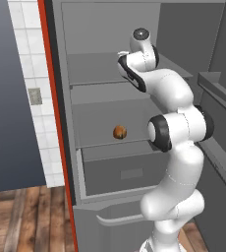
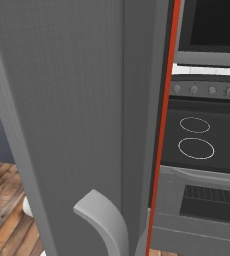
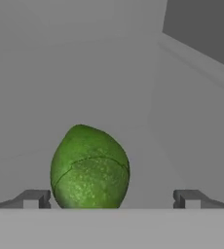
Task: Move the avocado and bread from the top shelf to the second highest shelf to make space. Then, place the pitcher from the counter on the cleared top shelf.
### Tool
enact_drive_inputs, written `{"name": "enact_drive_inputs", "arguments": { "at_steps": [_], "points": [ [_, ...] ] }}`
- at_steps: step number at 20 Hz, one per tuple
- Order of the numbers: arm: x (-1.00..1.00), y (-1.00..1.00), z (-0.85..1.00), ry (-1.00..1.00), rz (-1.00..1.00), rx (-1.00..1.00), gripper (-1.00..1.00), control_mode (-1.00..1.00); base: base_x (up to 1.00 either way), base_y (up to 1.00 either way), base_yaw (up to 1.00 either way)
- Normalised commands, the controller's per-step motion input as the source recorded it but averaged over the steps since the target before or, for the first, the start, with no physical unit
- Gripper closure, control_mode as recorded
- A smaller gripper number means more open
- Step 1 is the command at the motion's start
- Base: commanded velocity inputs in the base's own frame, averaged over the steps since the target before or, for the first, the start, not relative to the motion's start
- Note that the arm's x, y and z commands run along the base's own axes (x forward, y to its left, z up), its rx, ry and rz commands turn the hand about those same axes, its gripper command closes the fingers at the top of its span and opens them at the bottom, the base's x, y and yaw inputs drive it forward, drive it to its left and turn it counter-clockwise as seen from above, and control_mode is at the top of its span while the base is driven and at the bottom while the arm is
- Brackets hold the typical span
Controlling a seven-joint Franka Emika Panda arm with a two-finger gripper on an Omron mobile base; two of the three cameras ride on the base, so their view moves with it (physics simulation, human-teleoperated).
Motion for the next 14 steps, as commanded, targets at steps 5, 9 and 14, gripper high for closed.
{"name": "enact_drive_inputs", "arguments": {
  "at_steps": [5, 9, 14],
  "points": [
    [0.25, 0.0, -0.24, 0.0, 0.0, 0.0, -1.0, -1.0, 0.0, 0.0, 0.0],
    [0.22, 0.0, -0.22, 0.0, 0.0, 0.0, -1.0, -1.0, 0.0, 0.0, 0.0],
    [0.19, 0.0, -0.21, 0.0, 0.0, 0.0, 1.0, -1.0, 0.0, 0.0, 0.0]
  ]
}}
